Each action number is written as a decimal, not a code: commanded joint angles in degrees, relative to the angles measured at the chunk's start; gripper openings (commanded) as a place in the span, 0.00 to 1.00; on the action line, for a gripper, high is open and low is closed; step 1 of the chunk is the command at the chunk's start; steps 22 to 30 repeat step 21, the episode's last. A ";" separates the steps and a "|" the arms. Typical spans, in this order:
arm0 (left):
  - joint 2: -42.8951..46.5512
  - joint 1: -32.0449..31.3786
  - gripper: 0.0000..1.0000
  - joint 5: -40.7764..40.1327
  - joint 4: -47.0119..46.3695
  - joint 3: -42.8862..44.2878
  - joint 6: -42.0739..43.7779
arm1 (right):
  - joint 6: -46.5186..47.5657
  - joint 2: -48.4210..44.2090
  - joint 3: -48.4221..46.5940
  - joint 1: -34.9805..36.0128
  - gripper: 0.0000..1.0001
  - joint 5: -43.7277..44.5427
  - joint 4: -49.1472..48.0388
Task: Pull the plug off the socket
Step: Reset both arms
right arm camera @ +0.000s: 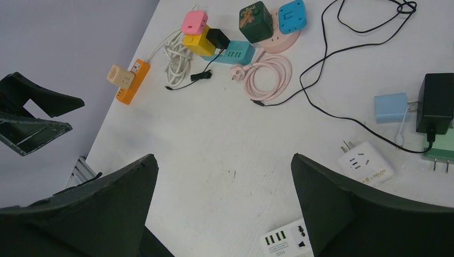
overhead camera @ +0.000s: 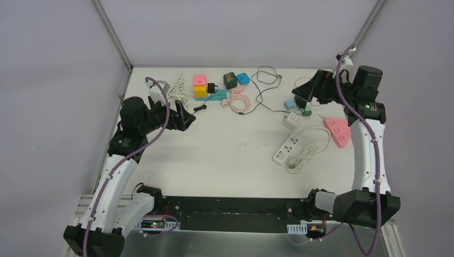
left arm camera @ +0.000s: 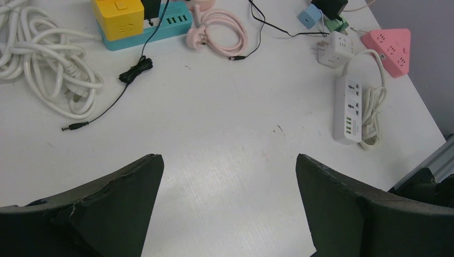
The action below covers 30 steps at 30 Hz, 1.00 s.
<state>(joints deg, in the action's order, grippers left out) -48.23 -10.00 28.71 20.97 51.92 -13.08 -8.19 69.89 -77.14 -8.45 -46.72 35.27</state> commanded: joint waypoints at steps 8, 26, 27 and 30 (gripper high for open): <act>0.33 0.60 0.99 1.36 -2.73 -0.44 -0.68 | -0.81 -1.86 -0.70 -0.69 1.00 -2.33 -3.01; 0.30 0.67 0.99 1.45 -2.77 -0.42 -0.56 | 0.21 -2.28 -0.41 -0.78 1.00 -1.60 -2.64; 0.30 0.67 0.99 1.45 -2.77 -0.42 -0.56 | 0.21 -2.28 -0.41 -0.78 1.00 -1.60 -2.64; 0.30 0.67 0.99 1.45 -2.77 -0.42 -0.56 | 0.21 -2.28 -0.41 -0.78 1.00 -1.60 -2.64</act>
